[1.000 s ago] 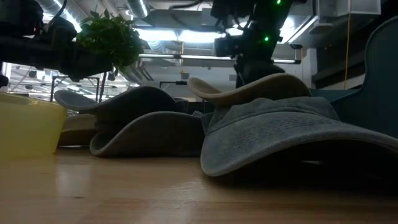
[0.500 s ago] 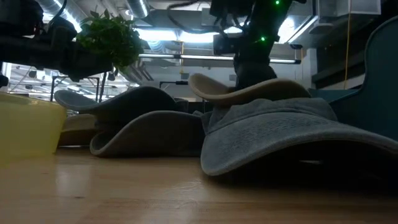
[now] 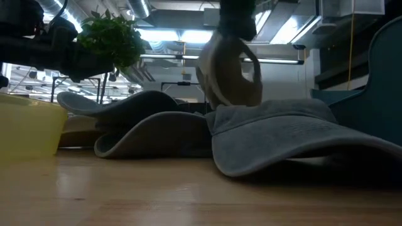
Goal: Pick & Place hat
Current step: Put the bottom brown cap into the blue bin
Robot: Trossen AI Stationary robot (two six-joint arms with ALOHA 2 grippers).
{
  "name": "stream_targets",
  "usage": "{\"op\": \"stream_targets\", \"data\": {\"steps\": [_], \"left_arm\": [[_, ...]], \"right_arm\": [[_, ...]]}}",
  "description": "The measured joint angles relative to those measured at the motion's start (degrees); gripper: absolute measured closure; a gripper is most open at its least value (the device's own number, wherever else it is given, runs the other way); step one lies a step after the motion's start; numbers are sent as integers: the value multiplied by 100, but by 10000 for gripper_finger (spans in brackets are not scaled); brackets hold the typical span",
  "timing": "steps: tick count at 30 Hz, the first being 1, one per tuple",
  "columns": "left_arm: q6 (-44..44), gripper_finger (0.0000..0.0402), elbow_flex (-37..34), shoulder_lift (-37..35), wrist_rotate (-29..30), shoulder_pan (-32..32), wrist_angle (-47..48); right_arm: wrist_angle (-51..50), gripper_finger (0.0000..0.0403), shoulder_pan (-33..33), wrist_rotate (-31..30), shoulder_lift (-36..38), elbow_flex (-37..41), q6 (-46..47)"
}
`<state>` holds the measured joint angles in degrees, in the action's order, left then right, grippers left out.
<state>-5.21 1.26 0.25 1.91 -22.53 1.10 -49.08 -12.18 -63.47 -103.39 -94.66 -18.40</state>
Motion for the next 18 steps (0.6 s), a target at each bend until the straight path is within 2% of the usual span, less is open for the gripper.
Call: {"op": "stream_targets", "data": {"steps": [6,13,18], "left_arm": [[0,252,0,0,0,1,0],[-5,252,0,0,6,-1,-100],[-216,251,0,0,-122,-1,-128]], "right_arm": [[11,396,-355,-3,0,-497,-485],[162,396,-714,31,9,-689,-775],[399,396,-870,347,11,-710,-781]]}}
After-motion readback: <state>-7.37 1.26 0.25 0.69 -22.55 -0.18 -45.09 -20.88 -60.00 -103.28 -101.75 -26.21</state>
